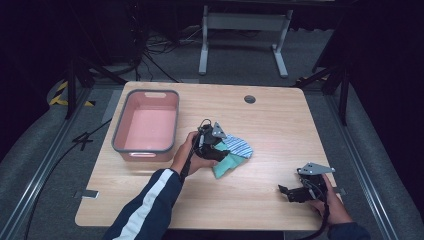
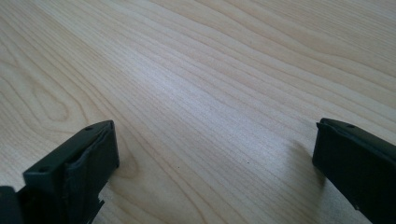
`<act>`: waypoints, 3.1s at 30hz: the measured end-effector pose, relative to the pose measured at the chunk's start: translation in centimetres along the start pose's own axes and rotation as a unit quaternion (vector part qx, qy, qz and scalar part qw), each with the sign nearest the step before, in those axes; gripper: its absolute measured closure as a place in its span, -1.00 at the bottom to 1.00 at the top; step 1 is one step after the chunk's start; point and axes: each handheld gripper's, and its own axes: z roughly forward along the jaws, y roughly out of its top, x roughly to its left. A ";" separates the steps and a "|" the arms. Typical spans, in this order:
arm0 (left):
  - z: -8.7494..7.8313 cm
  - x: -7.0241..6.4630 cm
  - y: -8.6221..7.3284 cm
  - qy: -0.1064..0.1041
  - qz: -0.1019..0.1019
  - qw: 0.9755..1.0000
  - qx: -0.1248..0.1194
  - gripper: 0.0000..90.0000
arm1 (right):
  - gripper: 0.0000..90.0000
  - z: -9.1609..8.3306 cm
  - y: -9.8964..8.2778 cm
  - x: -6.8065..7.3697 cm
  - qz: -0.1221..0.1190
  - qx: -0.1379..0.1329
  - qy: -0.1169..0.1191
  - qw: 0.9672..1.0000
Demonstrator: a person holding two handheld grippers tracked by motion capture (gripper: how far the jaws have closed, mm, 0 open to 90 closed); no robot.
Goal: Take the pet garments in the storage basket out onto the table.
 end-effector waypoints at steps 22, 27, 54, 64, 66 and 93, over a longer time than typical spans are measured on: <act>-2.7 -0.9 0.2 0.016 0.031 0.999 -0.010 -0.53 | -0.99 0.0 0.0 0.0 -0.001 0.000 0.000 1.000; -3.6 -1.2 0.2 0.026 0.051 0.998 -0.005 -0.52 | -0.99 0.0 0.0 0.0 -0.001 0.000 0.000 1.000; -6.6 -2.3 -4.1 0.027 0.103 0.993 0.043 -0.59 | -0.99 0.0 0.0 0.0 0.000 0.000 0.000 1.000; -7.1 -2.7 -5.9 0.022 0.115 0.991 0.069 -0.62 | -0.99 0.0 0.0 0.0 0.001 0.000 0.000 1.000; -7.3 -2.8 -6.4 0.024 0.116 0.990 0.070 -0.62 | -0.99 0.0 0.0 0.0 0.000 0.000 0.000 1.000; -10.4 -0.5 -15.5 0.035 0.077 0.992 0.089 -0.62 | -0.99 0.0 0.0 0.0 0.000 0.000 -0.001 1.000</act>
